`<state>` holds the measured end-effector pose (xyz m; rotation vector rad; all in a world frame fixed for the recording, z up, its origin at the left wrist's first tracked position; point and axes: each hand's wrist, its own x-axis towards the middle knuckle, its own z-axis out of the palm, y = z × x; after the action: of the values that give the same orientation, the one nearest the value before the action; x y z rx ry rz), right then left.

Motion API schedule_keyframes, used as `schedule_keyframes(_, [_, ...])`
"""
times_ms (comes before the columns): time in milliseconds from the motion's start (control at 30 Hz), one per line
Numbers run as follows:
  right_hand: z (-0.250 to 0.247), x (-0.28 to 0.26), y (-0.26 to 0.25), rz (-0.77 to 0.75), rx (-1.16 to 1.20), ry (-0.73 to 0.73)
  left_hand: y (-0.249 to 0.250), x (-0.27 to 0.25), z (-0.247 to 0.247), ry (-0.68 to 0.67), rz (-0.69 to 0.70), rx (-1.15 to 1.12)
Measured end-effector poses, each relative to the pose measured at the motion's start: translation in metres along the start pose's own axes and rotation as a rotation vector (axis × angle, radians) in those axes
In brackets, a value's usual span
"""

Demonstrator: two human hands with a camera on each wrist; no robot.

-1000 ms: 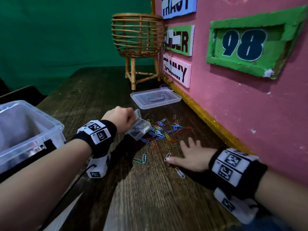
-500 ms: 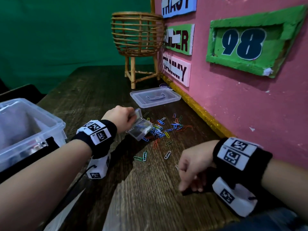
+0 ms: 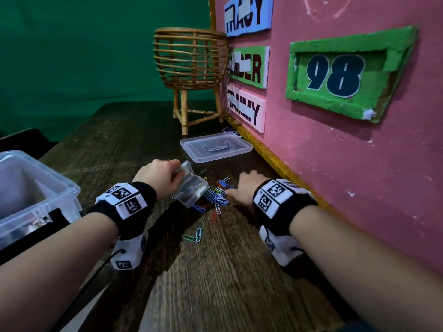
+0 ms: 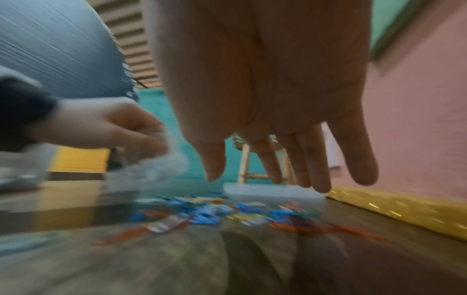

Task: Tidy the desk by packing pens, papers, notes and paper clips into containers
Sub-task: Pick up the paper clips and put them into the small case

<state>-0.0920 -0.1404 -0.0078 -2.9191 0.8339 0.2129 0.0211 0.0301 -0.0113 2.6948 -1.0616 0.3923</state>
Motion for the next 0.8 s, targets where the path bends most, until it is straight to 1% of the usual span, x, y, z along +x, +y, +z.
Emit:
schedule_keyframes(167, [0.025,0.015,0.040,0.128,0.019,-0.139,0.000,0.003,0.000,0.008,0.012,0.059])
schedule_keyframes(233, [0.029,0.018,0.048,0.123,0.004,-0.226,0.000,0.006,0.002,0.017,0.002,0.098])
schedule_keyframes(300, [0.029,0.018,0.047,0.060,-0.023,-0.298,0.001,0.010,0.003,0.031,-0.027,0.099])
schedule_keyframes(400, [0.029,0.016,0.035,-0.095,-0.074,-0.364,-0.001,0.016,0.004,0.061,-0.062,0.073])
schedule_keyframes(500, [0.030,0.012,0.029,-0.244,-0.018,-0.411,-0.006,0.026,0.004,0.092,-0.114,0.038])
schedule_keyframes(533, [0.027,0.011,0.029,-0.285,0.032,-0.402,-0.008,0.029,0.004,0.094,-0.138,0.026])
schedule_keyframes(567, [0.024,0.012,0.030,-0.314,0.075,-0.361,-0.010,0.032,0.004,0.096,-0.158,0.017])
schedule_keyframes(633, [0.018,0.019,0.032,-0.312,0.106,-0.218,-0.011,0.037,0.006,0.102,-0.176,0.007])
schedule_keyframes(700, [0.014,0.033,0.035,-0.220,0.102,-0.121,-0.012,0.041,0.007,0.106,-0.194,-0.007])
schedule_keyframes(733, [0.014,0.041,0.037,-0.153,0.099,-0.105,-0.014,0.042,0.008,0.109,-0.213,-0.014])
schedule_keyframes(800, [0.013,0.055,0.040,-0.011,0.132,-0.117,-0.017,0.044,0.008,0.123,-0.263,-0.020])
